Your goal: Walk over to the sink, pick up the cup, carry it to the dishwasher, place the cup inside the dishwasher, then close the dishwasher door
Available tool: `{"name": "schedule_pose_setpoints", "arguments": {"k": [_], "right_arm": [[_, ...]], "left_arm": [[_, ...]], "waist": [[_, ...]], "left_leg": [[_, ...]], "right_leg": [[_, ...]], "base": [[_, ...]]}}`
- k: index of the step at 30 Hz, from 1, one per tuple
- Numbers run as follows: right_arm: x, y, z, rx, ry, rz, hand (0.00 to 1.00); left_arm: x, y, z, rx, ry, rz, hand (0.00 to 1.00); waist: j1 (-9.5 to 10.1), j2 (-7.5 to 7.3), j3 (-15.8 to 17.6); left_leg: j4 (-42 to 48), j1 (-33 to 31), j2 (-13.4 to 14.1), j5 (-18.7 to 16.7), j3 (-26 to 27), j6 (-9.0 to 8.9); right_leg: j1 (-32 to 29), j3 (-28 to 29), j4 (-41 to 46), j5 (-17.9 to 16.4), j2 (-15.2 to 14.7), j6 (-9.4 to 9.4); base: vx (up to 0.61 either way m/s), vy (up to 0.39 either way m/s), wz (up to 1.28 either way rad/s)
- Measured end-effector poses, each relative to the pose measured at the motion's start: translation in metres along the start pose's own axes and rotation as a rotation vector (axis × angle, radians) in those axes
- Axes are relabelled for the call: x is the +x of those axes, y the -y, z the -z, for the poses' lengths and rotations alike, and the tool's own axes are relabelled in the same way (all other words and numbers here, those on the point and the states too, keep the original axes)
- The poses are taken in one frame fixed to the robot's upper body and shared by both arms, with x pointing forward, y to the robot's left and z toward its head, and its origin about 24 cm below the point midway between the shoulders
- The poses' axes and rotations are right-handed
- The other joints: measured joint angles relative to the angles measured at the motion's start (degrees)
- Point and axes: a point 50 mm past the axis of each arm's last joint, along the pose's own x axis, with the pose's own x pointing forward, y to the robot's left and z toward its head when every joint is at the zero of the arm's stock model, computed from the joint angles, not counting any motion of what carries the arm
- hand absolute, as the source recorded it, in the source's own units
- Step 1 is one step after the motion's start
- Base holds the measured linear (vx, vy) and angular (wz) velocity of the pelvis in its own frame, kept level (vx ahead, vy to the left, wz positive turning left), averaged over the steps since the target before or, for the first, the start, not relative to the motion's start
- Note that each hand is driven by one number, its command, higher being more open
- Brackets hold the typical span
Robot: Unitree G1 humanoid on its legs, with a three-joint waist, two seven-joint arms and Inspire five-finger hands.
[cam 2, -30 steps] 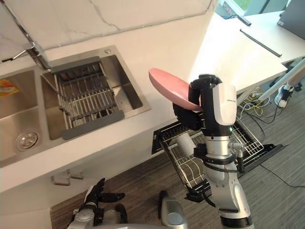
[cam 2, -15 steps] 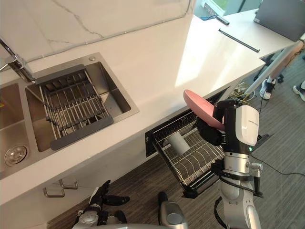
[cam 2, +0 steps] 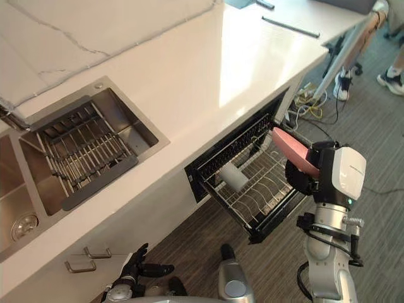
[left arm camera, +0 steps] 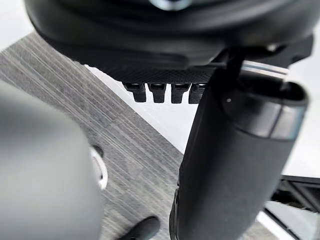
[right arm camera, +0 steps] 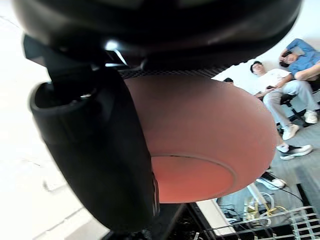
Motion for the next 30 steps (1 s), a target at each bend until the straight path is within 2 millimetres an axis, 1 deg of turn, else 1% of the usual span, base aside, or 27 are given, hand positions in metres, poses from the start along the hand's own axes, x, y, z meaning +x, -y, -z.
{"name": "schedule_pose_setpoints", "arguments": {"k": [1,2,4,9,12,15,17,18,20,22,27,30], "right_arm": [[0.008,-0.001,0.000,-0.003,0.007,0.009,0.00],[0.012,-0.002,0.000,-0.004,0.011,0.013,0.00],[0.025,-0.005,-0.003,-0.001,0.029,0.018,0.00],[0.045,-0.017,-0.018,0.012,0.096,-0.012,0.00],[0.057,-0.029,-0.026,0.026,0.122,-0.039,0.00],[0.066,-0.036,-0.032,0.023,0.145,-0.060,0.00],[0.075,-0.039,-0.037,0.035,0.160,-0.071,0.00],[0.077,-0.040,-0.038,0.040,0.160,-0.071,0.00],[0.084,-0.040,-0.040,0.043,0.155,-0.060,0.00],[0.096,-0.034,-0.042,0.028,0.165,-0.036,0.00],[0.117,-0.025,-0.047,0.025,0.168,-0.005,0.00],[0.131,-0.019,-0.050,0.016,0.160,0.023,0.00]], "left_arm": [[0.001,0.000,-0.003,-0.010,0.014,-0.003,1.00],[0.001,0.000,-0.005,-0.015,0.021,-0.005,1.00],[0.004,-0.001,-0.014,-0.033,0.050,-0.016,1.00],[0.010,-0.004,-0.033,-0.048,0.113,-0.034,1.00],[0.012,-0.004,-0.046,-0.052,0.159,-0.041,1.00],[0.014,-0.005,-0.056,-0.056,0.189,-0.044,1.00],[0.016,-0.007,-0.063,-0.067,0.206,-0.057,1.00],[0.016,-0.007,-0.064,-0.069,0.210,-0.061,1.00],[0.016,-0.007,-0.067,-0.072,0.220,-0.064,1.00],[0.016,-0.008,-0.072,-0.091,0.241,-0.068,1.00],[0.016,-0.008,-0.077,-0.114,0.256,-0.072,1.00],[0.016,-0.005,-0.083,-0.124,0.280,-0.067,1.00]], "waist": [[-0.16,0.34,1.0],[-0.16,0.53,1.5],[-0.16,0.95,4.0],[0.14,0.98,7.5],[0.92,0.80,9.4],[2.15,0.76,10.6],[3.14,0.64,10.9],[3.23,0.56,10.9],[3.80,0.54,11.0],[4.41,0.38,11.6],[4.82,0.37,11.6],[5.45,0.39,11.6]], "left_leg": [[1.8,-1.4,0.2,-0.9,0.4,0.22],[2.8,-2.2,0.4,-1.3,0.7,0.36],[6.8,-4.7,1.4,-3.1,1.7,0.73],[13.5,-10.3,3.7,-5.9,2.6,1.20],[16.4,-13.0,4.6,-6.7,2.7,1.33],[18.3,-15.0,5.2,-7.3,2.7,1.48],[19.9,-17.0,5.9,-7.7,2.7,1.53],[20.2,-17.3,6.1,-7.8,2.7,1.53],[20.8,-18.0,6.2,-7.9,2.6,1.62],[21.1,-18.5,6.4,-8.0,2.6,1.67],[20.9,-20.4,6.3,-7.8,2.6,1.92],[20.5,-21.4,6.3,-7.6,2.7,1.90]], "right_leg": [[-1.4,0.7,0.6,0.1,0.0,0.14],[-1.9,1.0,0.8,0.2,0.1,0.28],[-3.9,2.1,1.7,0.5,0.5,0.55],[-8.6,3.6,3.9,1.0,1.7,0.85],[-11.1,4.0,5.6,1.2,2.2,1.04],[-12.9,4.3,6.8,1.2,2.7,1.06],[-14.8,4.3,7.8,1.2,3.0,1.06],[-15.1,4.3,8.1,1.2,3.1,1.06],[-15.7,4.4,8.6,1.2,3.1,1.07],[-16.2,4.4,8.8,1.2,3.0,1.09],[-18.1,4.4,8.7,1.4,2.6,1.20],[-19.2,4.4,8.7,1.5,2.6,1.20]], "base": [[-0.08,0.042,-0.21],[-0.08,0.039,-0.25],[-0.09,0.038,-0.24],[-0.07,0.031,-0.16],[-0.03,0.008,-0.07],[-0.02,-0.030,-0.05],[-0.04,-0.054,-0.03],[-0.04,-0.053,-0.01],[-0.03,-0.045,0.00],[-0.04,-0.063,0.02],[0.01,-0.042,0.01],[0.06,-0.033,0.00]]}}
